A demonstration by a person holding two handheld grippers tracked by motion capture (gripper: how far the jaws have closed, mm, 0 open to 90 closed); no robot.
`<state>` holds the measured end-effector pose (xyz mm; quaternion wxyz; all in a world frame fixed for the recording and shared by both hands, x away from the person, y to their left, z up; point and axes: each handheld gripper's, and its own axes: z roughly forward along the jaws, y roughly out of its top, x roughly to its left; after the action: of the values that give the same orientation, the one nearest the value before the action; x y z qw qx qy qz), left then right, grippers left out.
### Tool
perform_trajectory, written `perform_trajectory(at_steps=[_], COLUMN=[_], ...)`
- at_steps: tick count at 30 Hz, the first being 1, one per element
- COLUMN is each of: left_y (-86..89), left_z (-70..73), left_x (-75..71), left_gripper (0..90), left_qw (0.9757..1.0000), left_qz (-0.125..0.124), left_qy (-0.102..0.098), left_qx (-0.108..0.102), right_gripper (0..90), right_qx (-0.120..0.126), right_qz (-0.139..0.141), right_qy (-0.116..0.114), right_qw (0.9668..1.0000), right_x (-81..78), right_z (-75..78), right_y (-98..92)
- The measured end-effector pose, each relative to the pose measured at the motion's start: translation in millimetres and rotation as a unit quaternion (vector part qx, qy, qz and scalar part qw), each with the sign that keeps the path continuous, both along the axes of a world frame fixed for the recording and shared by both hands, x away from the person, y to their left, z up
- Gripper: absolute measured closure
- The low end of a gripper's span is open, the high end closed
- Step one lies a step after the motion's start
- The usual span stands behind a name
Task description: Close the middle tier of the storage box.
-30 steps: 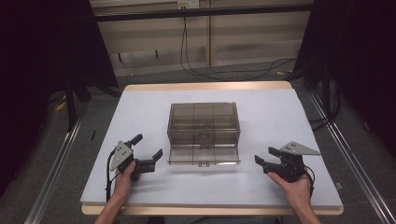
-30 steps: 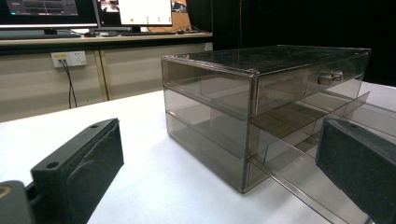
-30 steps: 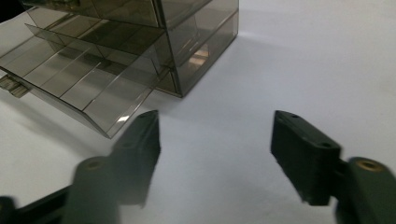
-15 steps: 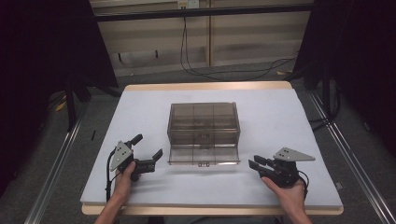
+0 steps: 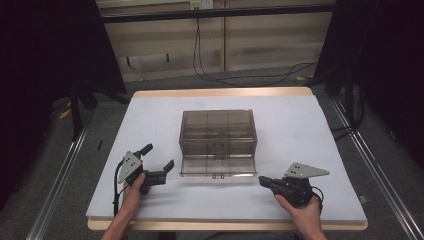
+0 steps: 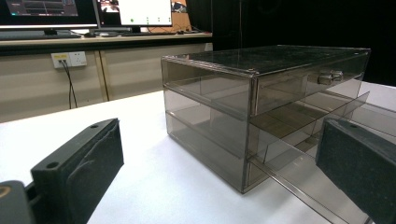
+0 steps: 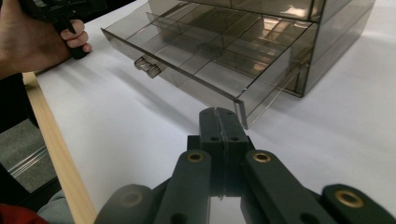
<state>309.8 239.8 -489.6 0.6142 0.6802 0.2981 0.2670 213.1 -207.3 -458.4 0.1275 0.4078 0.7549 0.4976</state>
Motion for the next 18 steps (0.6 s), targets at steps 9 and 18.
perform_trajectory(at_steps=[9,18], left_y=[0.0,0.1], left_z=[0.0,0.0], left_x=[0.0,0.0], left_gripper=[0.9,0.8], left_qw=[1.0,1.0], left_qz=[0.0,0.0], left_qy=[0.0,0.0], left_qx=[0.0,0.001], right_gripper=[90.0,90.0], right_qx=[-0.005,-0.008], right_qz=[0.032,0.052], right_qy=[0.004,0.009], right_qw=[0.9995,0.9986], right_x=[-1.6,-1.0], right_z=[0.0,0.6], right_y=[13.8,23.5])
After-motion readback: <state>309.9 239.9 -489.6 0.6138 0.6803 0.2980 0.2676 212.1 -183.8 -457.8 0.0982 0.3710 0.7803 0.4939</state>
